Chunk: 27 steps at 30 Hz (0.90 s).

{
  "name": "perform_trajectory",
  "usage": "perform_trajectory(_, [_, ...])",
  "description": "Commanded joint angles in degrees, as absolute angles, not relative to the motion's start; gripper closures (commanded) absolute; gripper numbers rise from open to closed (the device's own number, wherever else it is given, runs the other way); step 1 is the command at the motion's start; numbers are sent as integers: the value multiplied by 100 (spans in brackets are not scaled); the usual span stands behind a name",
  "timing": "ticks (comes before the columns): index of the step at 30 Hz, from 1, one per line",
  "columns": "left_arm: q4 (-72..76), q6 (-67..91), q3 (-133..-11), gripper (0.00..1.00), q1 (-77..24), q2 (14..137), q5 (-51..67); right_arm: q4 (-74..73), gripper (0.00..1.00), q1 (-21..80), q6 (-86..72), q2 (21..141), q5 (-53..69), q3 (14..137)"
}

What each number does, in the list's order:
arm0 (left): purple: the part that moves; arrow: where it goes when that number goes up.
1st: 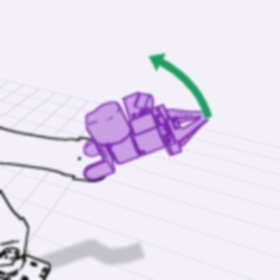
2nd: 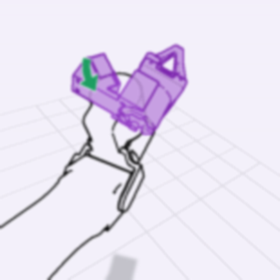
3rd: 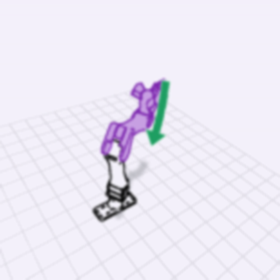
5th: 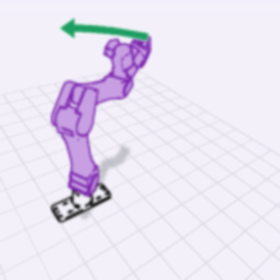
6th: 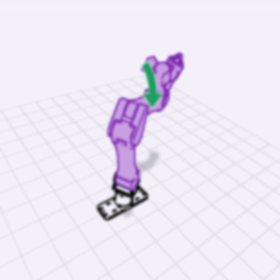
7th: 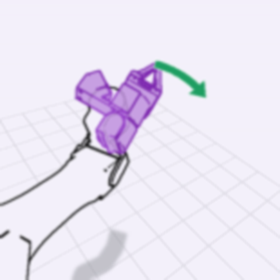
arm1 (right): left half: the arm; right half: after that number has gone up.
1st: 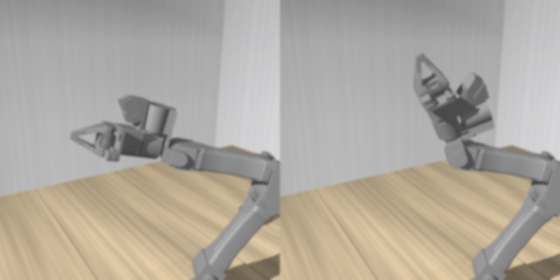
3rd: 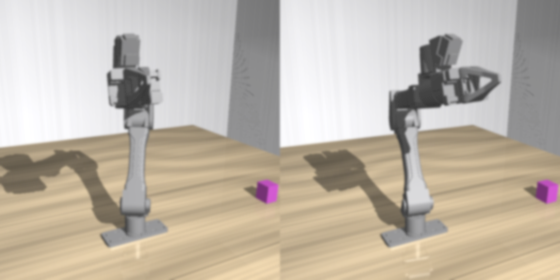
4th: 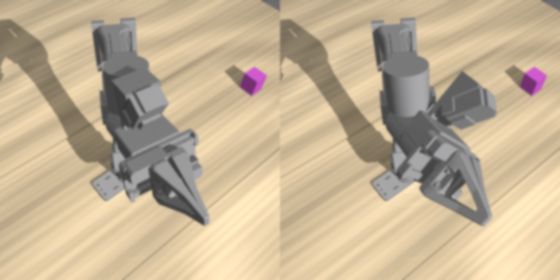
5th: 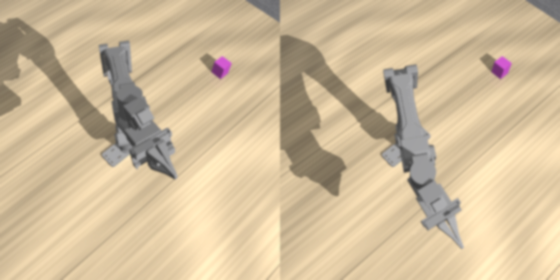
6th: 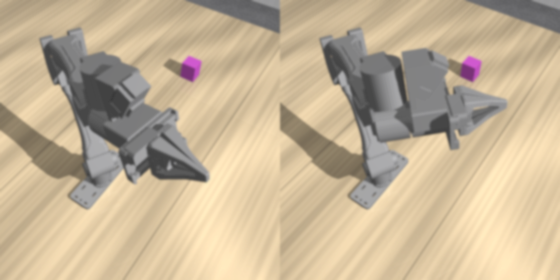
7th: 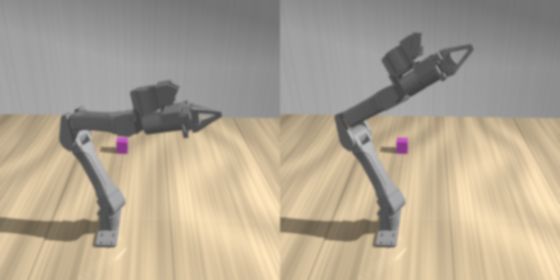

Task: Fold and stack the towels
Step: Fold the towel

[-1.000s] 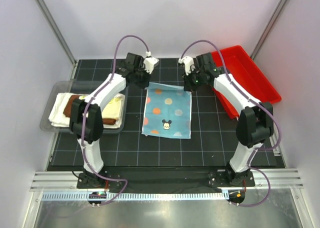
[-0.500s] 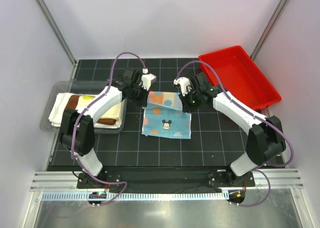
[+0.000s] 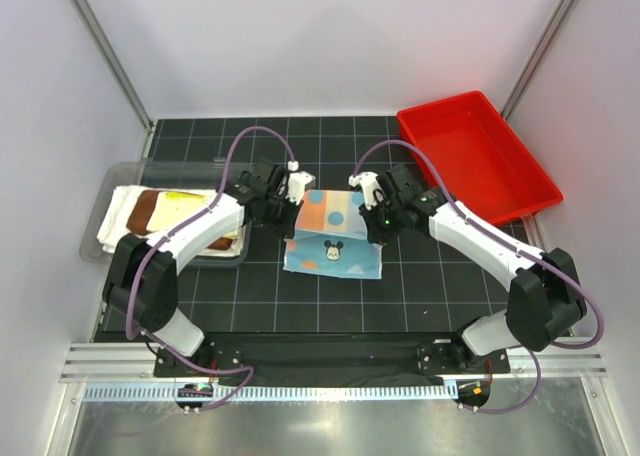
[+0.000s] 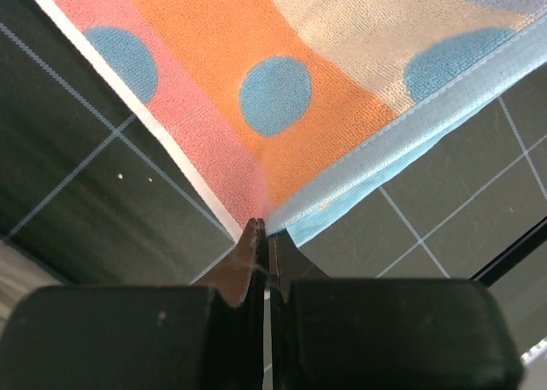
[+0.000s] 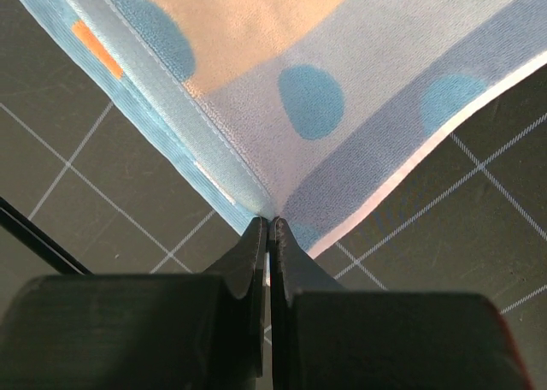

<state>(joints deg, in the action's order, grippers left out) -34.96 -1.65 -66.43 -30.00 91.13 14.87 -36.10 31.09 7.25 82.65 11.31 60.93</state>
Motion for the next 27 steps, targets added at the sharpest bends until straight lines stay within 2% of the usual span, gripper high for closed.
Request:
perform_trajectory(1, [-3498,-35,-6539,100,-2979,8702,1204,-3823,99,3129,589,8060,809,6082])
perform_trajectory(18, [-3489,431,-6135,99,-3137,8903,1090,-4095,99,3296,255,8516,949,5818])
perform_trajectory(20, [-3498,439,-6126,98,-3208,8930,1002,-4113,99,3305,220,8534,932,5801])
perform_trajectory(22, [-3516,492,-6091,90,-3234,8956,906,-4131,99,3313,185,8534,897,5801])
perform_trajectory(27, [-3682,527,-6100,90,-3287,8939,853,-4289,99,3313,35,8771,1090,5906])
